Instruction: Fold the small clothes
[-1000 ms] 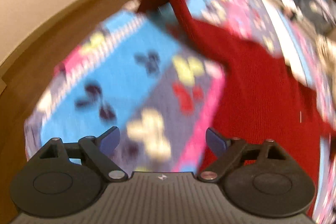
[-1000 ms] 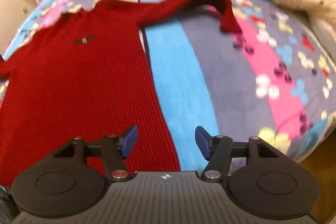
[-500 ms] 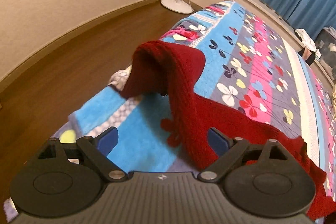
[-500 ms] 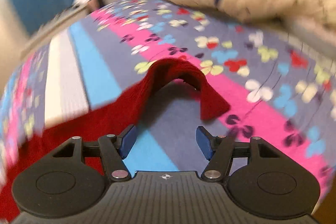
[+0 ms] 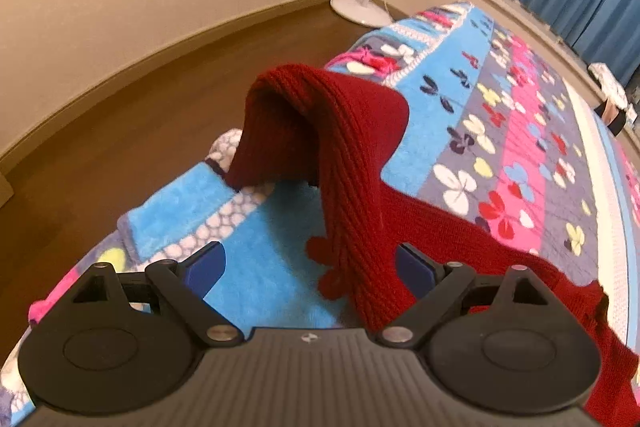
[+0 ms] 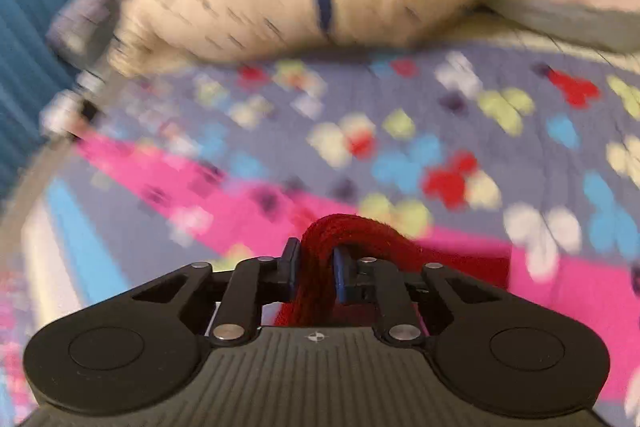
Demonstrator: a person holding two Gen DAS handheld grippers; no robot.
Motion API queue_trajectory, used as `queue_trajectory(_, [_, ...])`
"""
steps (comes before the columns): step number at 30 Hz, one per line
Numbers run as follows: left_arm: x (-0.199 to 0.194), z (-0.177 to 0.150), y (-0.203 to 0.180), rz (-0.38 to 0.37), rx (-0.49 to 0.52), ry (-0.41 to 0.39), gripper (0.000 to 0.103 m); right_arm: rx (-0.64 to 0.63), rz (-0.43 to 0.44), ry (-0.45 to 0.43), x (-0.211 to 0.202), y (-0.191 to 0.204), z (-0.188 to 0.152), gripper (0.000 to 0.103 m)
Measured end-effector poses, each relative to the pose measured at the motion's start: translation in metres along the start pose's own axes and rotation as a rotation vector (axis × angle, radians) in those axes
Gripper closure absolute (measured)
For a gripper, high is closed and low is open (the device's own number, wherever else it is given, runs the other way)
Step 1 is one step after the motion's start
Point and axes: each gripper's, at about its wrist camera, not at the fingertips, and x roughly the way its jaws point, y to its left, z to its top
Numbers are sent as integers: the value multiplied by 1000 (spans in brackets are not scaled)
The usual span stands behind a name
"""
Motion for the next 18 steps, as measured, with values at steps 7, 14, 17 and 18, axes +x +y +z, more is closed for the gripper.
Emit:
queue_trajectory(7, [8, -3, 7, -11, -59, 9, 9, -143, -35, -12, -13, -69, -1, 30])
queue_trajectory(14, [3, 1, 5, -119, -89, -25, 9, 145, -165, 137, -38, -159, -37, 33])
queue_trajectory(17, [5, 8, 3, -199, -132, -38, 9, 25, -77, 182, -75, -145, -62, 31])
queue_trajectory(18, [6, 11, 1, -218, -139, -41, 9, -18, -51, 192, -88, -140, -71, 30])
